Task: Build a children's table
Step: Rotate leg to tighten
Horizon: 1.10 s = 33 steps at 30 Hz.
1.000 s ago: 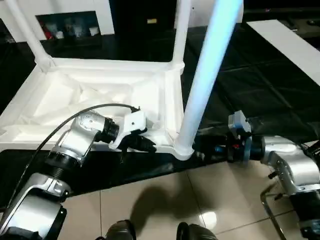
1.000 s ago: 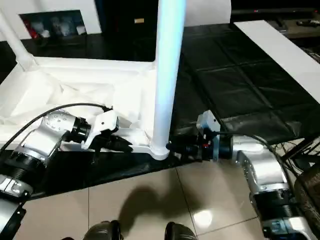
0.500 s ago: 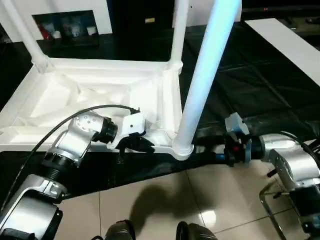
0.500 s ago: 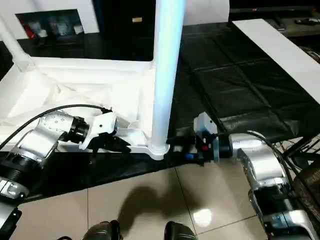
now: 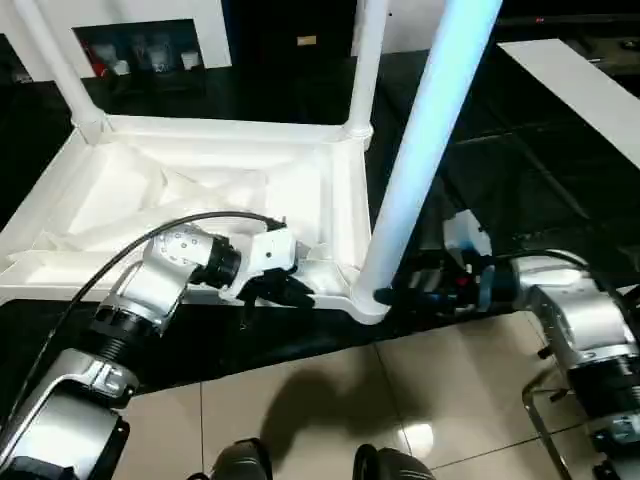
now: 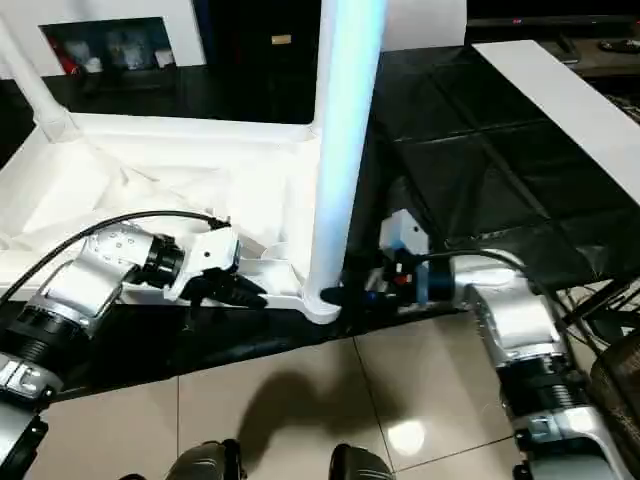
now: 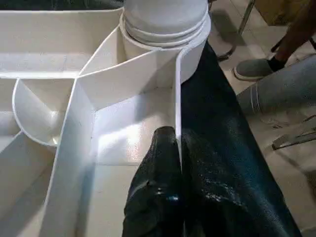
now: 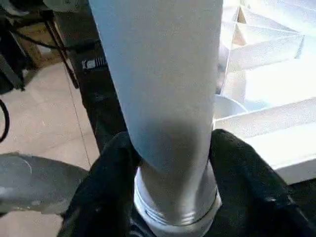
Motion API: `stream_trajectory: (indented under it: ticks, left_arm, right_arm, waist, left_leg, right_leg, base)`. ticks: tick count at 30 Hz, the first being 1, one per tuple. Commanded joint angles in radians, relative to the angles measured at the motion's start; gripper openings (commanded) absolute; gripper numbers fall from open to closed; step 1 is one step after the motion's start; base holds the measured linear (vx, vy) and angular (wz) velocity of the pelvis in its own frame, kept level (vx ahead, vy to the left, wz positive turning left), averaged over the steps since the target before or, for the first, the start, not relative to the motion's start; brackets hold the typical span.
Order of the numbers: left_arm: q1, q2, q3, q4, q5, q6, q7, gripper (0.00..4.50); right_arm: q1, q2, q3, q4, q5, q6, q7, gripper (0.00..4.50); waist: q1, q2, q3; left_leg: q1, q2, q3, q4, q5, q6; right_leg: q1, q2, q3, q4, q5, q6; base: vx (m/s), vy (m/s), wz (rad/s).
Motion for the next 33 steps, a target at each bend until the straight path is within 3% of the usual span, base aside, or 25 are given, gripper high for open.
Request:
stream_trajectory:
  ticks: [1, 11, 16, 18, 21, 23, 24, 25, 27, 31, 32, 33]
  left_arm:
    - [0.009, -0.007, -0.027, -0.022, -0.003, -0.006, -0.016, 0.00]
    - [0.012, 0.000, -0.024, -0.027, -0.006, 0.003, -0.018, 0.00]
    - [0.015, -0.033, 0.006, -0.044, -0.018, 0.105, 0.058, 0.00]
    - [0.010, -0.079, 0.039, -0.056, -0.036, 0.185, 0.133, 0.00]
    - [0.006, -0.110, 0.055, -0.065, -0.047, 0.223, 0.175, 0.00]
    - [0.004, -0.128, 0.056, -0.073, -0.047, 0.249, 0.199, 0.00]
    - [-0.009, -0.173, 0.058, -0.064, -0.038, 0.281, 0.260, 0.00]
    - [-0.013, -0.190, 0.060, -0.062, -0.035, 0.294, 0.284, 0.00]
    - [-0.024, -0.217, 0.066, -0.057, -0.028, 0.320, 0.325, 0.00]
    - [-0.073, -0.312, 0.102, -0.006, -0.006, 0.366, 0.493, 0.00]
    - [-0.073, -0.312, 0.102, -0.006, -0.006, 0.366, 0.493, 0.00]
    - [-0.082, -0.335, 0.111, 0.005, 0.000, 0.374, 0.541, 0.00]
  right_arm:
    - [-0.008, 0.009, 0.003, 0.014, 0.015, -0.001, 0.021, 2.03]
    - [-0.013, -0.003, 0.027, 0.017, 0.035, 0.047, 0.082, 1.88]
    - [0.039, 0.010, 0.029, -0.064, 0.066, 0.129, 0.037, 1.88]
    - [0.074, 0.065, 0.017, -0.119, 0.049, 0.158, -0.102, 1.88]
    - [0.085, 0.113, 0.010, -0.133, 0.012, 0.162, -0.218, 1.88]
    - [0.087, 0.149, 0.004, -0.142, -0.001, 0.195, -0.291, 1.88]
    - [0.077, 0.244, -0.016, -0.143, -0.017, 0.242, -0.447, 1.88]
    - [0.072, 0.280, -0.025, -0.144, -0.023, 0.261, -0.505, 1.88]
    - [0.062, 0.334, -0.043, -0.142, -0.032, 0.284, -0.597, 1.88]
    - [-0.015, 0.499, -0.102, -0.042, -0.062, 0.272, -0.878, 1.88]
    - [-0.015, 0.499, -0.102, -0.042, -0.062, 0.272, -0.878, 1.88]
    - [-0.040, 0.534, -0.114, -0.004, -0.083, 0.254, -0.954, 1.88]
  waist:
    - [0.000, -0.005, -0.083]
    - [0.002, -0.007, -0.081]
    - [0.007, -0.009, -0.077]
    - [0.011, -0.009, -0.075]
    - [0.001, -0.012, -0.069]
    - [-0.015, -0.013, -0.068]
    - [-0.019, -0.011, -0.066]
    - [-0.027, -0.007, -0.065]
    - [-0.038, -0.012, -0.065]
    - [-0.047, -0.008, -0.063]
    - [-0.051, -0.008, -0.063]
    - [-0.049, 0.002, -0.064]
  left_leg:
    - [0.016, 0.041, -0.007, -0.050, -0.145, 0.092]
    - [0.016, 0.040, -0.006, -0.049, -0.139, 0.100]
    - [0.019, 0.041, -0.005, -0.051, -0.148, 0.096]
    - [0.021, 0.043, -0.006, -0.053, -0.142, 0.087]
    - [0.016, 0.035, -0.009, -0.057, -0.176, 0.056]
    - [0.016, 0.032, -0.012, -0.060, -0.202, 0.041]
    - [0.016, 0.031, -0.012, -0.060, -0.204, 0.039]
    - [0.014, 0.031, -0.014, -0.063, -0.210, 0.030]
    - [0.015, 0.029, -0.016, -0.064, -0.228, 0.017]
    - [0.019, 0.026, -0.016, -0.065, -0.242, 0.014]
    - [0.020, 0.026, -0.017, -0.065, -0.245, 0.008]
    - [0.023, 0.027, -0.017, -0.065, -0.244, 0.004]
  right_leg:
    - [0.063, -0.076, 0.049, -0.057, -0.166, -0.256]
    - [0.062, -0.077, 0.048, -0.057, -0.168, -0.255]
    - [0.059, -0.077, 0.050, -0.061, -0.199, -0.246]
    - [0.057, -0.077, 0.052, -0.060, -0.209, -0.237]
    - [0.057, -0.080, 0.049, -0.072, -0.307, -0.206]
    - [0.056, -0.080, 0.048, -0.081, -0.373, -0.178]
    - [0.054, -0.078, 0.049, -0.082, -0.378, -0.175]
    - [0.051, -0.079, 0.049, -0.083, -0.387, -0.174]
    - [0.053, -0.077, 0.047, -0.085, -0.415, -0.158]
    - [0.045, -0.076, 0.048, -0.093, -0.435, -0.149]
    - [0.044, -0.077, 0.049, -0.093, -0.431, -0.150]
    - [0.044, -0.077, 0.049, -0.092, -0.419, -0.152]
  base:
    - [0.000, 0.000, 0.00]
    - [0.000, 0.000, 0.00]
    - [0.000, 0.000, 0.00]
    - [0.000, 0.000, 0.00]
    - [0.000, 0.000, 0.00]
    - [0.000, 0.000, 0.00]
    - [0.000, 0.000, 0.00]
    - [0.000, 0.000, 0.00]
    - [0.000, 0.000, 0.00]
    - [0.000, 0.000, 0.00]
    - [0.000, 0.000, 0.00]
    - [0.000, 0.000, 0.00]
